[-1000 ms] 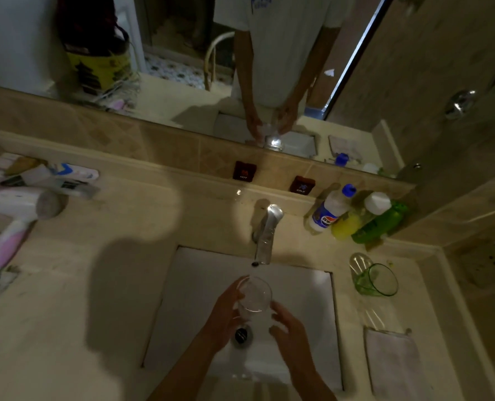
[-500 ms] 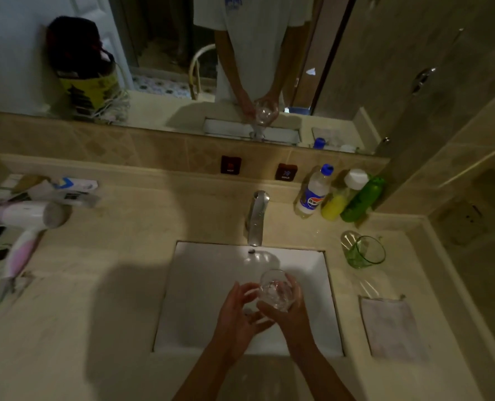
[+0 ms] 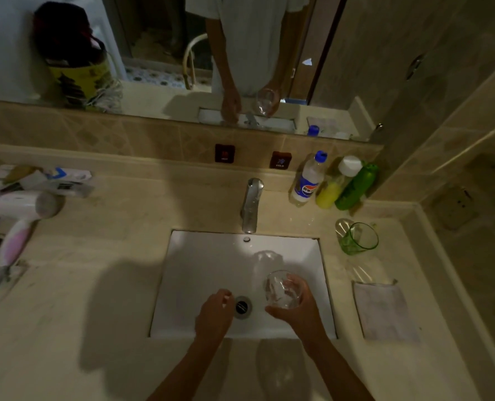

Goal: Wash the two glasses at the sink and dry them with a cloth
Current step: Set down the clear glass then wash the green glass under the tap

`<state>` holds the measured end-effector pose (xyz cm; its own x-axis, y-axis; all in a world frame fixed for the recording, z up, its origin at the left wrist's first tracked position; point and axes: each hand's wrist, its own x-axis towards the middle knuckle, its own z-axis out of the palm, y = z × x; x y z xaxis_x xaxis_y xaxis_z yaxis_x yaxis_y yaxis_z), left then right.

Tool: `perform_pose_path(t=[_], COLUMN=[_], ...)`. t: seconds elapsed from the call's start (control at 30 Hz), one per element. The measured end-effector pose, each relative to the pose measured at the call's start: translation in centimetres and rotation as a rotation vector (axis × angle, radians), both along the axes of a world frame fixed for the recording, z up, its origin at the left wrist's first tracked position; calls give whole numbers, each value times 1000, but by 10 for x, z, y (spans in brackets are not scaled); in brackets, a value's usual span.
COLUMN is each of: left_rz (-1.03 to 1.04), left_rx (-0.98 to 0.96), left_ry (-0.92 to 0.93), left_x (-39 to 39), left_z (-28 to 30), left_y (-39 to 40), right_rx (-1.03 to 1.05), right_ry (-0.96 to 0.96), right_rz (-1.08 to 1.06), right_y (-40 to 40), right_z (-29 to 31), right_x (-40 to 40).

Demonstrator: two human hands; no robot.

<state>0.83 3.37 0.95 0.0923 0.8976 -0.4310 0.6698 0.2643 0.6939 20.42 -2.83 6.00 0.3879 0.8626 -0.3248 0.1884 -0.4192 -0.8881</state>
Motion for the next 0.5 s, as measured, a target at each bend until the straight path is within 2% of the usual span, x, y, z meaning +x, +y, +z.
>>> perform_pose_path(t=[0.1,0.2,0.33,0.5], left_rz=[-256,-476,-578,-642], left_rx=[211,284,379,307], left_ry=[373,558,666,682], left_x=[-3,-6,-16,-12], left_z=[-13,-22,-30,-19], left_y=[-12,-37,-52,-52], right_rx=[-15,-29,-63,-97], right_ry=[-47,-88,-120,-180], right_rz=[18,36,51,68], right_y=[-2,-4,-5,-4], right_z=[-1,-3,-4,-7], right_x=[3,8,14,19])
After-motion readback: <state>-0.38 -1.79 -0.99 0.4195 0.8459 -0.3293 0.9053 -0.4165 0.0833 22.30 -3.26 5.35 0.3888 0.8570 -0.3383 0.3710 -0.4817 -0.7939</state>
